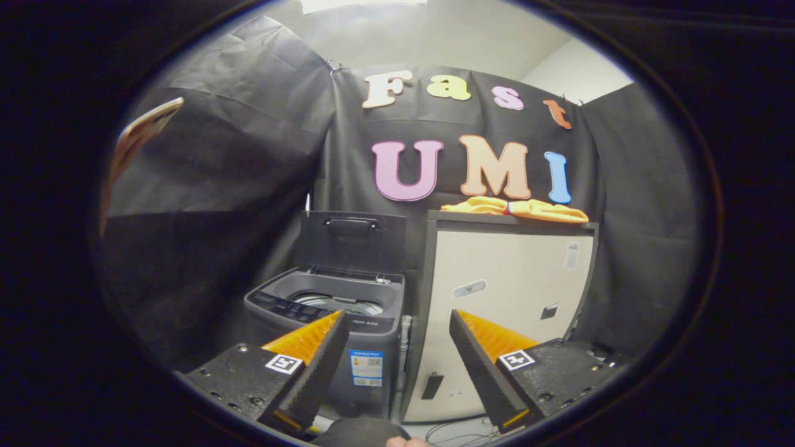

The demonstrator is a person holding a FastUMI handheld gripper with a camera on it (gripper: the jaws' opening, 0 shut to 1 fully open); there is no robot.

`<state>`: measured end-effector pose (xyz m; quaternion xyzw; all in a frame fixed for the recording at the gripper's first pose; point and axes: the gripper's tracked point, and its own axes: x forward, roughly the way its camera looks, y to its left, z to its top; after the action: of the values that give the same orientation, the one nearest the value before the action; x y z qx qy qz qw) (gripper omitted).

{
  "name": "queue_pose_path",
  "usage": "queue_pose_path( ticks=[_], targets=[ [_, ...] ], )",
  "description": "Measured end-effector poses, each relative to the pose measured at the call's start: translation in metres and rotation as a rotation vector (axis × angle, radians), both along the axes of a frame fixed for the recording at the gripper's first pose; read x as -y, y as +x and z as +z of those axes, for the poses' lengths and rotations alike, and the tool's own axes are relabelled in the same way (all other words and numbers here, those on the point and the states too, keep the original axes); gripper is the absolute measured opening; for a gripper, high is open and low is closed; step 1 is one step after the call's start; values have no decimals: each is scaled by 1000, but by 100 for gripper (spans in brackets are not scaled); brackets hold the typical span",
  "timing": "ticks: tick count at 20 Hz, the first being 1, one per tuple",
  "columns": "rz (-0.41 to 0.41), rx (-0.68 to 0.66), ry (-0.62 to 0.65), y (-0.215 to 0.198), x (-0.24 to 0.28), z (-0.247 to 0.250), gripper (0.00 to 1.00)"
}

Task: Put the clothes into the washing machine and then close the washing machine lid.

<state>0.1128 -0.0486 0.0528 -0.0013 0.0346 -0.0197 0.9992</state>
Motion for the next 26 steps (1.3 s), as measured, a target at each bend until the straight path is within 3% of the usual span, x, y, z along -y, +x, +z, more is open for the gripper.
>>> queue_pose_path(
  ticks=[4, 20, 26],
  targets=[
    [-24, -34, 46, 27, 25, 17, 99],
    [-126, -94, -21, 148, 123, 114, 99],
    [-182, -138, -2, 188, 165, 124, 99]
  ],
)
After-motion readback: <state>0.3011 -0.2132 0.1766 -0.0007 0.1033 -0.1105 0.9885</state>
